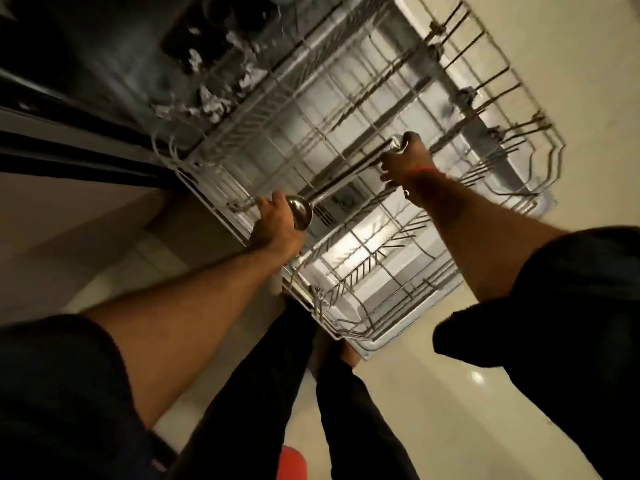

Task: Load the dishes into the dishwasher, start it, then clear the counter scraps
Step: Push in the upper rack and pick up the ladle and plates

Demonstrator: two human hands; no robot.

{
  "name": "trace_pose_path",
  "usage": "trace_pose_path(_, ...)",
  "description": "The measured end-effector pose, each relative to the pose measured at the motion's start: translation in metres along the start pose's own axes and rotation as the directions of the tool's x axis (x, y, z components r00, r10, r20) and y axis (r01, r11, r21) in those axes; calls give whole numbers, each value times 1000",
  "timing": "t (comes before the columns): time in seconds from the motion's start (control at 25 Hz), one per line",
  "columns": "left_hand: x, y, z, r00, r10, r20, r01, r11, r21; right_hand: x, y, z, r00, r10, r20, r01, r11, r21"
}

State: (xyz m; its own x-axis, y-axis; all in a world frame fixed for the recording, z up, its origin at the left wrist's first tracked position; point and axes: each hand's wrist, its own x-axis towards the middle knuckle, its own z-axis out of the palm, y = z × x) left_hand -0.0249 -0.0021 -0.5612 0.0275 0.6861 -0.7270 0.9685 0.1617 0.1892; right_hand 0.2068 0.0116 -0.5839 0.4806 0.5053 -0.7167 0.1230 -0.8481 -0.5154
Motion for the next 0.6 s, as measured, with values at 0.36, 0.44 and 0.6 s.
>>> trace_pose_path(0.36, 22, -6, 33, 995, -29, 98, 10, 983, 182, 42, 12, 25, 992, 105, 72, -89, 977, -194)
trace_pose_path(0.44, 19, -8, 28, 991, -44, 123, 16, 974, 225, 36, 9, 22, 991, 90, 95, -67, 972, -226)
trace_pose_path(0.6, 18, -13, 24, 991, -41, 130, 14, 979, 201, 24, 8, 18, 996, 7, 85, 10, 980, -197)
